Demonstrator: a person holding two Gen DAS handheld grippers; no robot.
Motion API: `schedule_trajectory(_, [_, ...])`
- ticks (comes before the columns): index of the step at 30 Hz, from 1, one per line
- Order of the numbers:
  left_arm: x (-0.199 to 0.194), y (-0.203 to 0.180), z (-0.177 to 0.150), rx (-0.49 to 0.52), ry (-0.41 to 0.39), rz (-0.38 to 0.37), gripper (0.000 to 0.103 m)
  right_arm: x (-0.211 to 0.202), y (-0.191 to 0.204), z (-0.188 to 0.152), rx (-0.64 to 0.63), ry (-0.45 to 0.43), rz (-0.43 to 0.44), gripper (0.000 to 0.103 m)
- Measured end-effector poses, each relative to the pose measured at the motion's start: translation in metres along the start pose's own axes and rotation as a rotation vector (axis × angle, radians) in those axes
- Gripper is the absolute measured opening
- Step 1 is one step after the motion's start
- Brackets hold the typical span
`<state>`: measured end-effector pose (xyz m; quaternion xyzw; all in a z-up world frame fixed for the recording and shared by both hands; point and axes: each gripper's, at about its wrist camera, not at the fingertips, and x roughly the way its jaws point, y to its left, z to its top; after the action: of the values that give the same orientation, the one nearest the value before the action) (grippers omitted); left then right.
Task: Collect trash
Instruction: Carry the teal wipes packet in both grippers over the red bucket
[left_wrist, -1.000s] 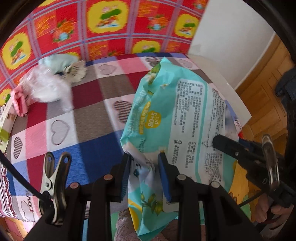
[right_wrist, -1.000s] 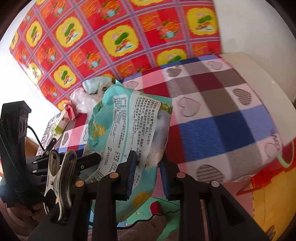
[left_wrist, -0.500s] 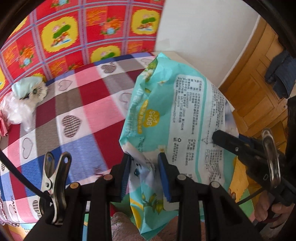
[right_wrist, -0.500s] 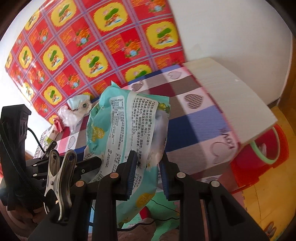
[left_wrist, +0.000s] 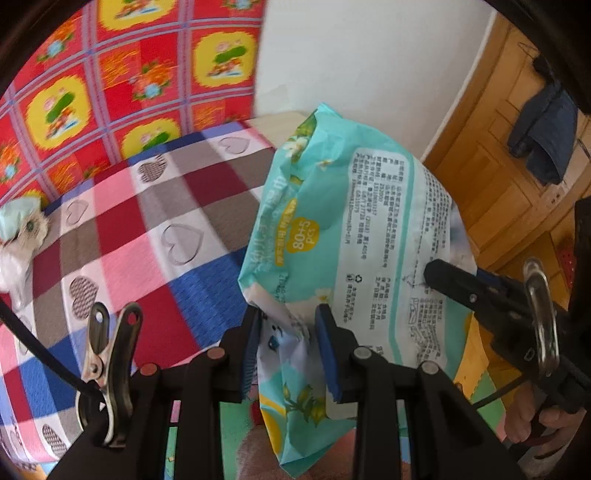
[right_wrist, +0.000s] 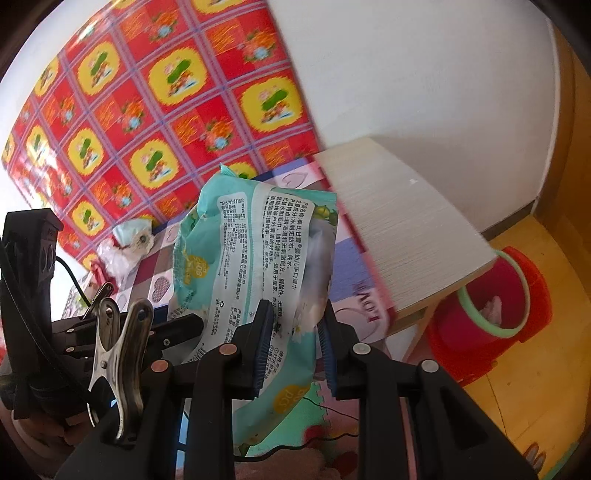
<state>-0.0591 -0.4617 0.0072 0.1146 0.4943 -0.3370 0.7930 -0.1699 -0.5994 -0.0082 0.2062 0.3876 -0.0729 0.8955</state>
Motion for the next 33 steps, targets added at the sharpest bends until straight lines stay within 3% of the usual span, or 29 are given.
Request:
schedule_trajectory(17, [0.067,-0.052,0.065,0.157,0.049,-0.152,0.031,0.0,-0.07,0.03,0.145,-0.033,-0.162,0.026])
schedule_trajectory(33, [0.1,-0.115,0.097,0.279,0.052,-0.201,0.031,-0.017,-0.125,0.044,0.231,-0.089,-0.26,0.026])
